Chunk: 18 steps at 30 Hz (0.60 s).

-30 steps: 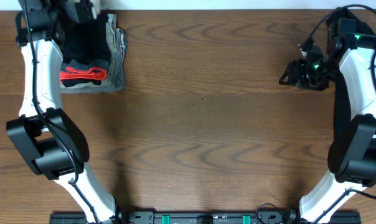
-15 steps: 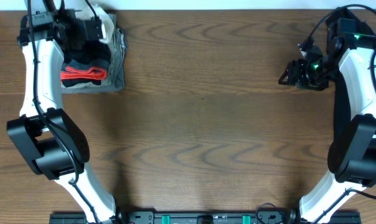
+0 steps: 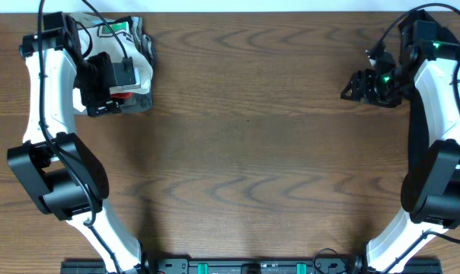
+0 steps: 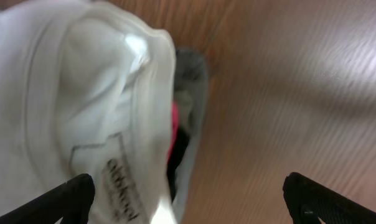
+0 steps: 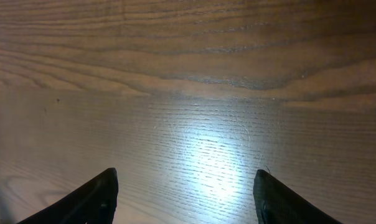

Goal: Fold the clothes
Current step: 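Lower the shirt onto the stack and open the left gripper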

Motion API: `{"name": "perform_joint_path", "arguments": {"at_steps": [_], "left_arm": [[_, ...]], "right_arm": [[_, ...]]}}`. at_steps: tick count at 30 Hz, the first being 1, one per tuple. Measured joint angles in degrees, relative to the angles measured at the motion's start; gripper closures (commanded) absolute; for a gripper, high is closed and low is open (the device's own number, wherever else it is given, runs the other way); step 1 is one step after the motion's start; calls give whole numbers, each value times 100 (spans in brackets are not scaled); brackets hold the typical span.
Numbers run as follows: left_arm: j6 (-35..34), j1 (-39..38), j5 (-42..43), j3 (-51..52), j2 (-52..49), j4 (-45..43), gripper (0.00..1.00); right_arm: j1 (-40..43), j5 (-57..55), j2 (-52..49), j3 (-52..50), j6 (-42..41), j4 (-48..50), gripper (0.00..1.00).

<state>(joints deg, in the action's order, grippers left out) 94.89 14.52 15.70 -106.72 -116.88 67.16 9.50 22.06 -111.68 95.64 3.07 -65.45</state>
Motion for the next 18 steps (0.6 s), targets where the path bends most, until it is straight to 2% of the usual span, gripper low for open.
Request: {"name": "perform_joint_path", "arguments": {"at_steps": [3, 7, 15, 18], "left_arm": [[-496, 0, 249, 0, 0, -37, 2], [-1668, 0, 562, 0, 37, -192, 2], [-4937, 0, 1034, 0, 487, -1152, 2], [-5668, 0, 1108, -2, 560, -1593, 2]], "right_arm": [[0, 2, 0, -2, 0, 31, 32], [0, 2, 0, -2, -7, 118, 31], [-9, 2, 0, -2, -15, 339, 31], [-37, 0, 0, -2, -17, 428, 31]]}}
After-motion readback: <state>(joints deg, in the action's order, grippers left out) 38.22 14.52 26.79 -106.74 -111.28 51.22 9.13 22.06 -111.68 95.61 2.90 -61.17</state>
